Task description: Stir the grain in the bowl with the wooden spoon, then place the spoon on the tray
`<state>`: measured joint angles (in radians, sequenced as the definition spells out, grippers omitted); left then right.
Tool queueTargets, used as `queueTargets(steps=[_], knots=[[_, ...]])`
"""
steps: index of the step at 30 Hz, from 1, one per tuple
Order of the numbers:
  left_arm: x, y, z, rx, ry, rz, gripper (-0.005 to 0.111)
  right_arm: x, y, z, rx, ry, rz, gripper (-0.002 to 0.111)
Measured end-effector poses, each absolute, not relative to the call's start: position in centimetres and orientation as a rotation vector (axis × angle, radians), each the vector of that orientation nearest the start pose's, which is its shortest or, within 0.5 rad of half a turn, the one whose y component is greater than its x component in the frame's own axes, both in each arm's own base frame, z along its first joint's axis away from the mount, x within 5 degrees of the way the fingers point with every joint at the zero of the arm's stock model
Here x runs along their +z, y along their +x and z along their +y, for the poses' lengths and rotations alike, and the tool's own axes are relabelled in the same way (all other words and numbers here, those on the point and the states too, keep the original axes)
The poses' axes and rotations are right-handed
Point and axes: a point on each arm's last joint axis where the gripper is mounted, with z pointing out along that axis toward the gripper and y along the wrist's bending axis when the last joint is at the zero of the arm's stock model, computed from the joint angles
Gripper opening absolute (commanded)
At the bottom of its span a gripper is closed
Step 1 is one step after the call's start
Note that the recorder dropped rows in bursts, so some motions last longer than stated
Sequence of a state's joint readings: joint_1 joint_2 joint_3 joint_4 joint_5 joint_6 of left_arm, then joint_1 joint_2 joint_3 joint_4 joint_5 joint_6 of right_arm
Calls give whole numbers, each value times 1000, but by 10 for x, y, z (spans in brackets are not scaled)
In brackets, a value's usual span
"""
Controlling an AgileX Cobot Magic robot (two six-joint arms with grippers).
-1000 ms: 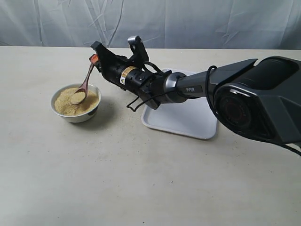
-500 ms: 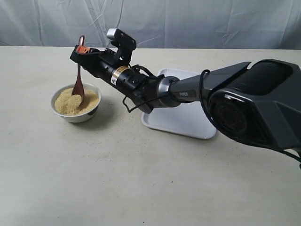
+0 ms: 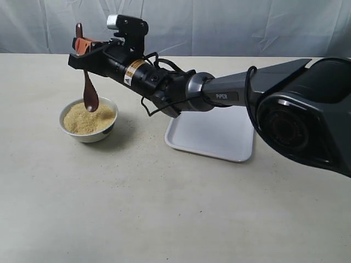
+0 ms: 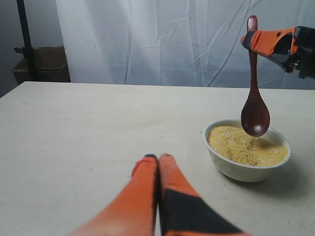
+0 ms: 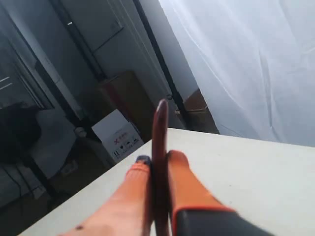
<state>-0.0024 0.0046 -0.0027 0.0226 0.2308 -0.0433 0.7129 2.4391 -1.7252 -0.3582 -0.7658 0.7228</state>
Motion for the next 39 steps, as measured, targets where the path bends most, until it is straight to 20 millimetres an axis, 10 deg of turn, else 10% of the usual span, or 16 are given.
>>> queueTargets(steps=[22, 39], knots=[[193, 56, 0, -13, -20, 1716, 0, 120, 377, 395, 955, -600, 1473, -1], [193, 56, 0, -13, -20, 1716, 0, 152, 389, 385, 875, -525, 1554, -1]])
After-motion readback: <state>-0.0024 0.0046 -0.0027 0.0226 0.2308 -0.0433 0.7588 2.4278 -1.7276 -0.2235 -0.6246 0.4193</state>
